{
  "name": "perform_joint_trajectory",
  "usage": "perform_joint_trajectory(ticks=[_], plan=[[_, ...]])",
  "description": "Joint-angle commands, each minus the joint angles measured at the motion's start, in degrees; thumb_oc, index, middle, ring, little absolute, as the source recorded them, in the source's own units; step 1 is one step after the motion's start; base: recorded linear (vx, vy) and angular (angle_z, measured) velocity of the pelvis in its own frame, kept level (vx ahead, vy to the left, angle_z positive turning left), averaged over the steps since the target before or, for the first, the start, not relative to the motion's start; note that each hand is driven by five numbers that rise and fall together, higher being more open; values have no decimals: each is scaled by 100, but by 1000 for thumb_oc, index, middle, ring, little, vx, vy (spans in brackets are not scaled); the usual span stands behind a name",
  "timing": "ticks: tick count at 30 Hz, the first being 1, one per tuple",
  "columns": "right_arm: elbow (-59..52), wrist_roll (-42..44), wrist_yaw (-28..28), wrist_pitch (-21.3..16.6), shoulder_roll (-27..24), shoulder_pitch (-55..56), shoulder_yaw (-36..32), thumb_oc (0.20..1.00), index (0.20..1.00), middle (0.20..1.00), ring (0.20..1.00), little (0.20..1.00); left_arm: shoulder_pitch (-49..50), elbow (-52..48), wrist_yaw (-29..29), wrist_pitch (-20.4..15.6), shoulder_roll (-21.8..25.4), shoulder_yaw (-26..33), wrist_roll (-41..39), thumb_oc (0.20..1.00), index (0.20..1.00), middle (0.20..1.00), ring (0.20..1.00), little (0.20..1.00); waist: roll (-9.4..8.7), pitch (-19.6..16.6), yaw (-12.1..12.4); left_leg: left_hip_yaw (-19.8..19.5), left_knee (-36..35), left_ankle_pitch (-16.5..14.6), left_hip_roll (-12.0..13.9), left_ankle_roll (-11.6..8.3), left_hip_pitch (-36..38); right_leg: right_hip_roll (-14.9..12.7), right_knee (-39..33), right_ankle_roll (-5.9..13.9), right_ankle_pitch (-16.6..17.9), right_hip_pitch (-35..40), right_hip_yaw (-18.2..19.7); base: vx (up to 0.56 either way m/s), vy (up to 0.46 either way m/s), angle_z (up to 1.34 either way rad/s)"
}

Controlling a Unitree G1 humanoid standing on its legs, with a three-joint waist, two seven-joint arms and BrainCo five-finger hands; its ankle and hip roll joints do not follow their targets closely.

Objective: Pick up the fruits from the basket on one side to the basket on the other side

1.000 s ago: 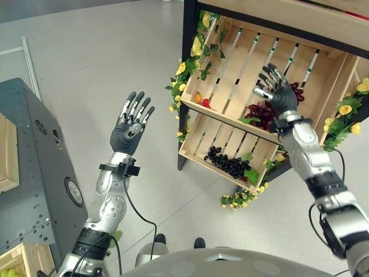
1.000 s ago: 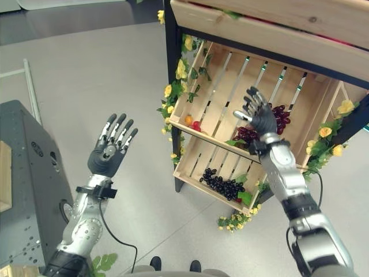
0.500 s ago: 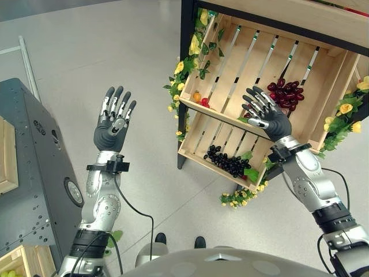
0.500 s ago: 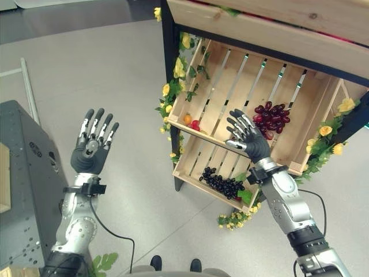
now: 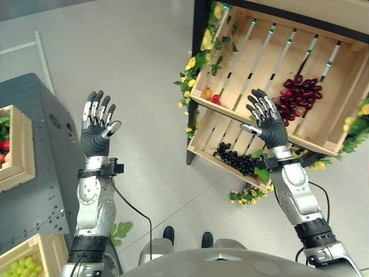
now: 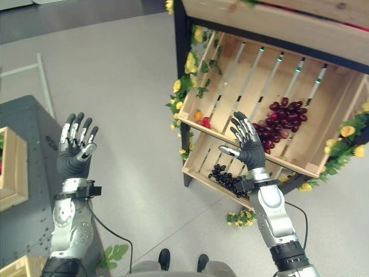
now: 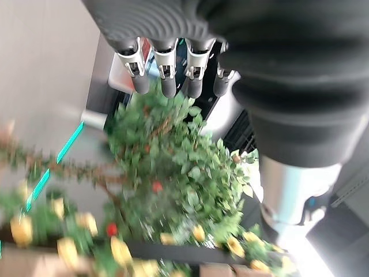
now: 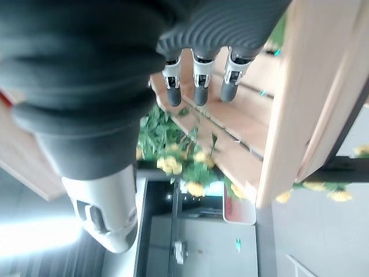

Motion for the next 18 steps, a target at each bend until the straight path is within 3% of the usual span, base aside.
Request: perform_joint_trajectory(ticks=[1, 4, 6, 14, 15, 16, 17, 18], plan=[[-328, -610, -214, -450, 88, -435, 64, 1000, 1000, 1000, 1000, 1000, -167, -208, 327, -517, 631, 46, 644, 1000, 1000, 1000, 1000, 1000, -116, 38, 129, -426, 291, -331, -156, 93, 210, -173, 560, 569, 569, -539, 463, 145, -36, 147], [-321, -736, -326, -467, -157, -352, 36, 1000, 1000, 1000, 1000, 1000, -251, -38, 372, -569, 611, -123, 594, 1000, 1000, 1000, 1000, 1000, -65, 17, -74, -1095, 183, -330, -261, 51, 288, 158, -109, 437, 326, -607, 1152, 121, -65, 159], [-327, -617, -282, -449, -174, -310, -7, 1000, 1000, 1000, 1000, 1000, -202, -43, 280, -545, 592, -179, 550, 1000, 1000, 1000, 1000, 1000, -144, -25, 20, -1275, 229, -313, -327, -67, 225, 56, -386, 372, 275, -331, 906, 68, -161, 175], [-434, -302, -110, -532, -350, 50, -236, 1000, 1000, 1000, 1000, 1000, -121, 28, 65, -458, 550, -277, 421, 1000, 1000, 1000, 1000, 1000, -28, -9, 25, -1565, 572, -121, -119, -538, -246, 72, -840, 197, 241, 216, 129, -31, -188, 93], [-450, -308, -143, -546, -421, 62, -309, 1000, 1000, 1000, 1000, 1000, -177, 81, -10, -421, 506, -331, 339, 1000, 1000, 1000, 1000, 1000, -64, 87, -154, -625, 897, -154, 69, -597, -474, -103, -895, 248, 339, 252, -81, -124, -24, 51], [-448, -308, -143, -545, -422, 62, -306, 1000, 1000, 1000, 1000, 1000, -177, 86, -12, -421, 505, -330, 337, 1000, 1000, 1000, 1000, 1000, -64, 69, -151, -617, 901, -215, 76, -592, -460, -97, -902, 246, 292, 269, -77, -139, 34, 71], [-438, -385, -232, -538, -446, 55, -334, 1000, 1000, 1000, 1000, 1000, -208, 146, -48, -394, 497, -346, 318, 1000, 1000, 1000, 1000, 1000, -76, 69, -282, 265, 1002, -308, 386, -597, -418, -185, -903, 282, 328, 244, -167, -67, 30, 64], [-393, -419, -282, -527, -437, 44, -312, 1000, 1000, 1000, 1000, 1000, -218, 141, -111, -373, 510, -393, 322, 1000, 1000, 1000, 1000, 1000, -84, 67, -349, 560, 1120, -378, 486, -616, -371, -241, -920, 278, 346, 210, -185, -129, 30, 45]])
